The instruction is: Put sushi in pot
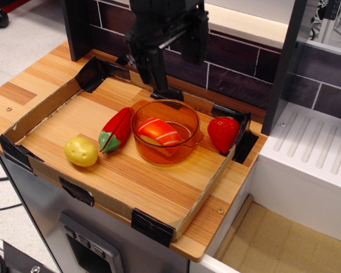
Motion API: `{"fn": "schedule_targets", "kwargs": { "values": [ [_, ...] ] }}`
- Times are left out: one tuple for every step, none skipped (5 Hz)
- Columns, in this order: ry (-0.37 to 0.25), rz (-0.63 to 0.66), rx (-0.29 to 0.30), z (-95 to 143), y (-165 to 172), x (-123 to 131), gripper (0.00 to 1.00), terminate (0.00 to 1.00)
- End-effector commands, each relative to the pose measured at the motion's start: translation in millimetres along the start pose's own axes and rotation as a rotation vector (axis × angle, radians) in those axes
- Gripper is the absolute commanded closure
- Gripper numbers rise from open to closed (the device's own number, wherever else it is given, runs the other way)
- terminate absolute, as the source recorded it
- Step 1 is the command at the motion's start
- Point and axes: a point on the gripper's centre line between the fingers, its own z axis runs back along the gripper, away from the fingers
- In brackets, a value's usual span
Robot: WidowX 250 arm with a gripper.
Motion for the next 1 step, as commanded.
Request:
{"fn": "schedule_targets", "kwargs": {
  "values": [
    [-0.013, -0.003, -0.047, 15.8, -10.6, 10.4, 0.00, 1.00]
  ]
}}
